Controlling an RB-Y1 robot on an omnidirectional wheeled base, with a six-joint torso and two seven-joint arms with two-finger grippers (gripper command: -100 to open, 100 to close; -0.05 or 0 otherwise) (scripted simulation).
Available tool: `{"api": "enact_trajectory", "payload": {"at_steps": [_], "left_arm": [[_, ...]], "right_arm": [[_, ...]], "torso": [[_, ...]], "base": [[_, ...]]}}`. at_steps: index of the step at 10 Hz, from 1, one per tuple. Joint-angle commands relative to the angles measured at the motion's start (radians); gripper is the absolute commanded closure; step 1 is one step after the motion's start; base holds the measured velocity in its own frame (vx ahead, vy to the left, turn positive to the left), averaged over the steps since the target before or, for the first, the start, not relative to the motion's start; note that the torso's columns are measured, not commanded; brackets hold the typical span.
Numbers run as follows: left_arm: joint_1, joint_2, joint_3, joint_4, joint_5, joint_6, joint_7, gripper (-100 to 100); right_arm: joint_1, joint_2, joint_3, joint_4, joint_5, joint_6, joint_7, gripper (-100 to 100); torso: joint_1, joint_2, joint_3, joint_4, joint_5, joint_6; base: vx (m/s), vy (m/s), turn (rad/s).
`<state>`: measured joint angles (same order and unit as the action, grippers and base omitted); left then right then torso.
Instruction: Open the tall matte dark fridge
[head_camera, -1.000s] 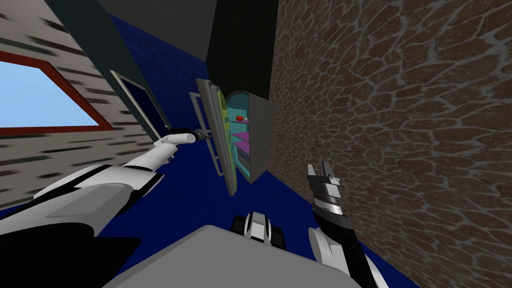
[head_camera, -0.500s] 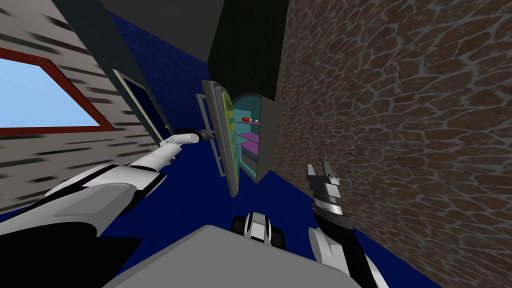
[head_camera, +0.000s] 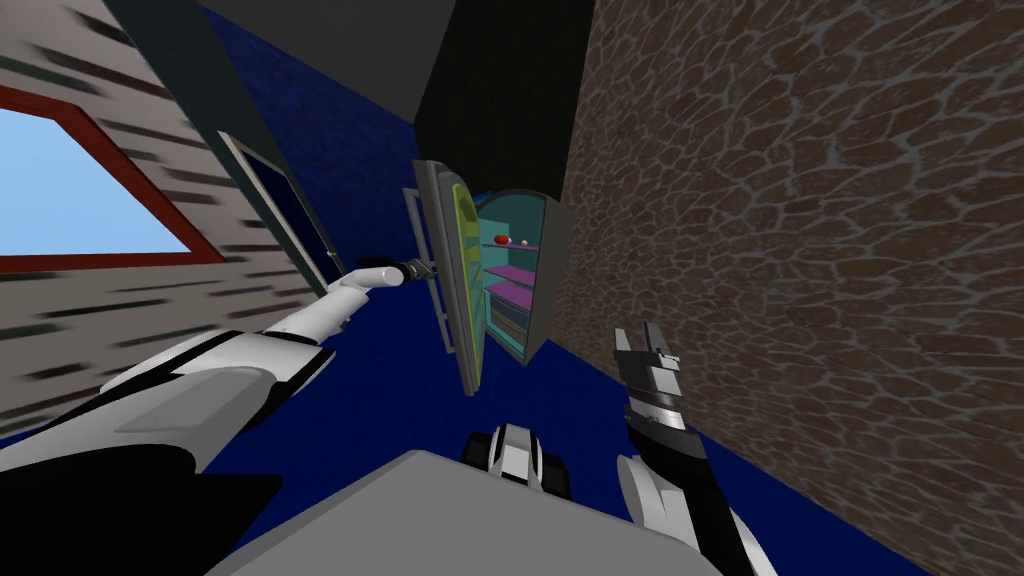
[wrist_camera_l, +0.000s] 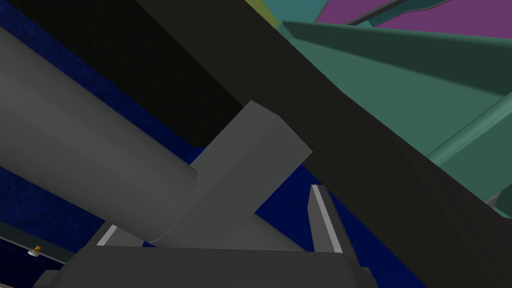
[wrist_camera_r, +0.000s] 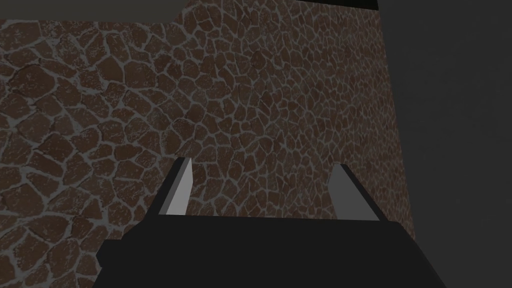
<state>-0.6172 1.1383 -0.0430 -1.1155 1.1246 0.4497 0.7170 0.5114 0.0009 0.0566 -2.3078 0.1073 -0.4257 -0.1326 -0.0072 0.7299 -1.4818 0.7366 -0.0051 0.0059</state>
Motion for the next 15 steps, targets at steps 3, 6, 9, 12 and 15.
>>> {"api": "enact_trajectory", "payload": {"at_steps": [3, 6, 9, 12, 15], "left_arm": [[-0.018, -0.026, -0.027, -0.076, 0.025, 0.017, -0.020, 100], [-0.018, -0.026, -0.033, -0.091, 0.057, 0.010, -0.033, 100], [-0.017, -0.027, -0.044, -0.115, 0.072, 0.013, -0.037, 100], [-0.015, -0.029, -0.065, -0.164, 0.101, 0.017, -0.045, 100], [-0.013, -0.031, -0.086, -0.213, 0.131, 0.022, -0.052, 100]], "right_arm": [[0.000, 0.000, 0.000, 0.000, 0.000, 0.000, 0.000, 0], [0.000, 0.000, 0.000, 0.000, 0.000, 0.000, 0.000, 0], [0.000, 0.000, 0.000, 0.000, 0.000, 0.000, 0.000, 0], [0.000, 0.000, 0.000, 0.000, 0.000, 0.000, 0.000, 0], [0.000, 0.000, 0.000, 0.000, 0.000, 0.000, 0.000, 0]], "torso": [[0.001, 0.007, 0.005, 0.000, 0.002, -0.005], [-0.004, 0.009, 0.007, 0.001, 0.002, -0.009], [0.007, 0.006, 0.004, 0.003, 0.001, -0.003], [0.005, 0.002, 0.001, 0.003, 0.000, 0.001], [-0.002, 0.002, 0.002, 0.002, -0.001, -0.001]], "base": [[-0.127, 0.320, -0.103], [-0.051, 0.194, -0.044], [-0.009, 0.247, -0.042], [-0.008, 0.315, -0.062], [0.000, 0.292, -0.040]]}}
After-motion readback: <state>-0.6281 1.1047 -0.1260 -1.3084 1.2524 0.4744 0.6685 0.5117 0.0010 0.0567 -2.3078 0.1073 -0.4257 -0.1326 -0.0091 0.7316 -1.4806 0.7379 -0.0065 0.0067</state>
